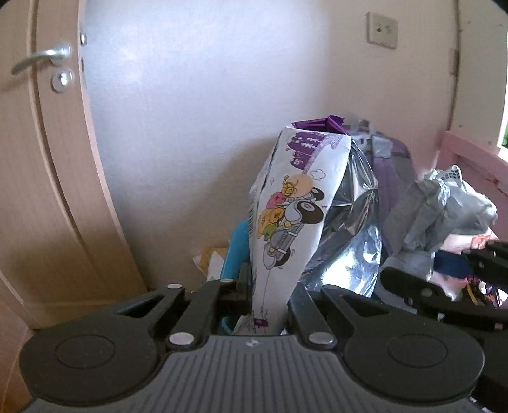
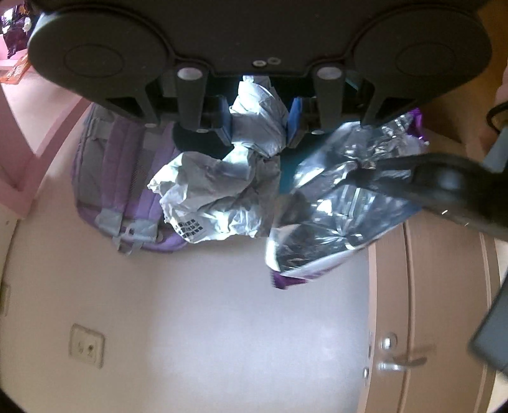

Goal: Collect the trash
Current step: 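Lift the snack bag and paper and carry both over the teal bin, then open the left tool over the bin while the right tool releases the paper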

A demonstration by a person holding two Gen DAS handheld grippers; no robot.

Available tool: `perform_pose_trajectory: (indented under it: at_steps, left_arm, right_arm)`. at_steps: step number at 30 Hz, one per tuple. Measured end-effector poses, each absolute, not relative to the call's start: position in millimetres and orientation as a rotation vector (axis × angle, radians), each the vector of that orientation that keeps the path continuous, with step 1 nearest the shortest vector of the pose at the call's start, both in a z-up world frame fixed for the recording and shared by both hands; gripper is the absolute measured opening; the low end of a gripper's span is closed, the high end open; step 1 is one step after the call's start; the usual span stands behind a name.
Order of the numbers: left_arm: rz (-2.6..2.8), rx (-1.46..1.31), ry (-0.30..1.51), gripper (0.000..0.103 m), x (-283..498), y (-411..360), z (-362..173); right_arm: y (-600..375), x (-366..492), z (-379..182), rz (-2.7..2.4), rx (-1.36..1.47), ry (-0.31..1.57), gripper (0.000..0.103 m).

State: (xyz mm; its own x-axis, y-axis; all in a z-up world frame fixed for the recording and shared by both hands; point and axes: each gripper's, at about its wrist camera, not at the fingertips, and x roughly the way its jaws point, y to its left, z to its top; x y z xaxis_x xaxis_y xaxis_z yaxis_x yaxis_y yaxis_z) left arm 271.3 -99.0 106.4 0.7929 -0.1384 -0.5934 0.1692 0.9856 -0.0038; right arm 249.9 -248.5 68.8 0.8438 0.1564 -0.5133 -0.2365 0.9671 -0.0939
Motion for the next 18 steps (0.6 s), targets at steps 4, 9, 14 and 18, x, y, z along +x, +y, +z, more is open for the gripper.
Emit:
perform_pose_trajectory:
  at_steps: [4,9,14,18]
  left_arm:
    - [-0.173,0.021,0.726,0.002,310,-107,92]
    - [-0.173,0.037,0.78,0.002,342,-120,76]
    - [-0.171,0.077,0.84,0.002,359,-130,54]
    - [-0.171,0.053,0.865,0.003,368,-132,44]
  right_arm:
    - [-244,267,52,0.218,-0.176,0.573,0.035]
    - [-240,279,32,0.222,-0.203,0.631,0.036]
    - [-236,281,21,0.223,-0.214,0.655,0.039]
    - [-234,283,18,0.219,-0.228,0.666,0.041]
